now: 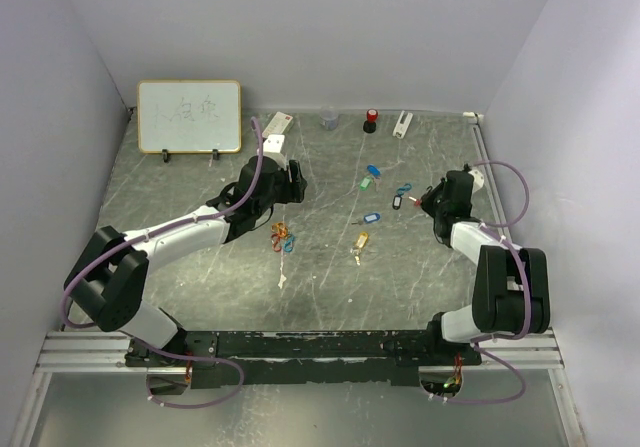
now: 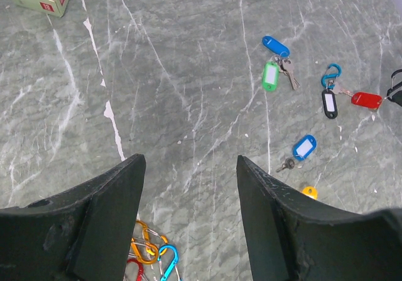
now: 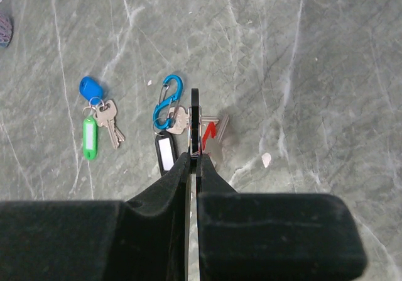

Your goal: Put the keys on the keyring

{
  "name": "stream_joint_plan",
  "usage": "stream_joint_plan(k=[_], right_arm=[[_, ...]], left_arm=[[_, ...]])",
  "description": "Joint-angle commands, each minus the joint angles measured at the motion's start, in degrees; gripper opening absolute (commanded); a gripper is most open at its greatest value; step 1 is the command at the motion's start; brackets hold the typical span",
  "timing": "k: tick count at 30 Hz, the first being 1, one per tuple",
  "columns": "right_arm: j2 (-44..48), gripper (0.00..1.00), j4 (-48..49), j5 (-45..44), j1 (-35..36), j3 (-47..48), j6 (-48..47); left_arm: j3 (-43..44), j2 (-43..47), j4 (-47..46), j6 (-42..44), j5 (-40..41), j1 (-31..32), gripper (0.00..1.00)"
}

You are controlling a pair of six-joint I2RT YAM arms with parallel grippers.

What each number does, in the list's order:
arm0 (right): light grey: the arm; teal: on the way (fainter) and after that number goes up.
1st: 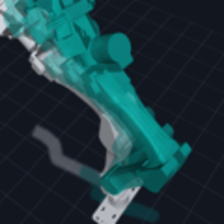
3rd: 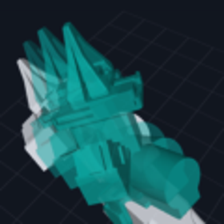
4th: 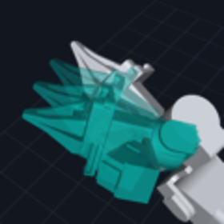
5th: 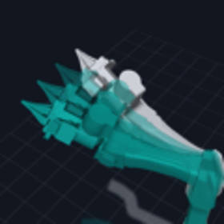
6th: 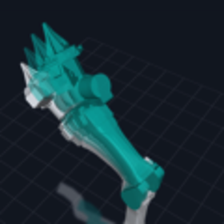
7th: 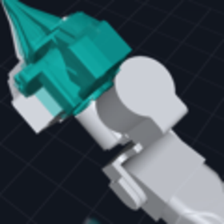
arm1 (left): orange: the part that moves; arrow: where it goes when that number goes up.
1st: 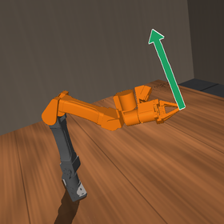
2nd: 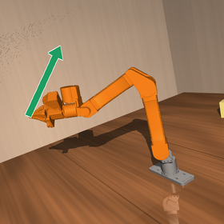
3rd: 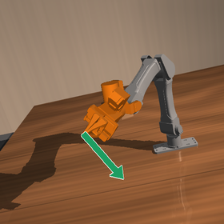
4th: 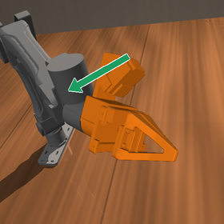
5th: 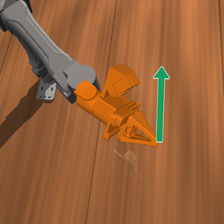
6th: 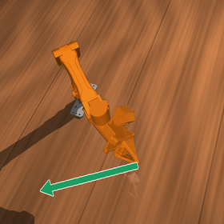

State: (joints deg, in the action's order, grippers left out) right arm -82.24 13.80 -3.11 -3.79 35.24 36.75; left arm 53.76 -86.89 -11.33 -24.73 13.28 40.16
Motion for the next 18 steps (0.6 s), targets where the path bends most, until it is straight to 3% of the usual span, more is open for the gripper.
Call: stream_joint_plan(k=[1,9,14,18], right_arm=[[0.21,0.0,0.17,-0.38,-0.69,-1.03,1.5],[1.3,0.01,-1.16,-2.8,-0.96,-1.92,3.06],[2.79,0.21,-2.24,-5.38,-1.04,-2.53,4.26],[4.8,0.27,-1.43,-5.44,-0.99,-2.89,3.31]], left_arm=[[-0.53,0.57,-1.85,-0.33,-0.05,-0.01,0.7],[-0.85,0.82,-1.87,-0.32,0.15,0.0,0.7],[-1.11,1.03,-1.94,-0.32,0.26,-0.08,0.7],[-1.11,0.91,-2.11,-0.4,0.09,-0.13,0.7]])
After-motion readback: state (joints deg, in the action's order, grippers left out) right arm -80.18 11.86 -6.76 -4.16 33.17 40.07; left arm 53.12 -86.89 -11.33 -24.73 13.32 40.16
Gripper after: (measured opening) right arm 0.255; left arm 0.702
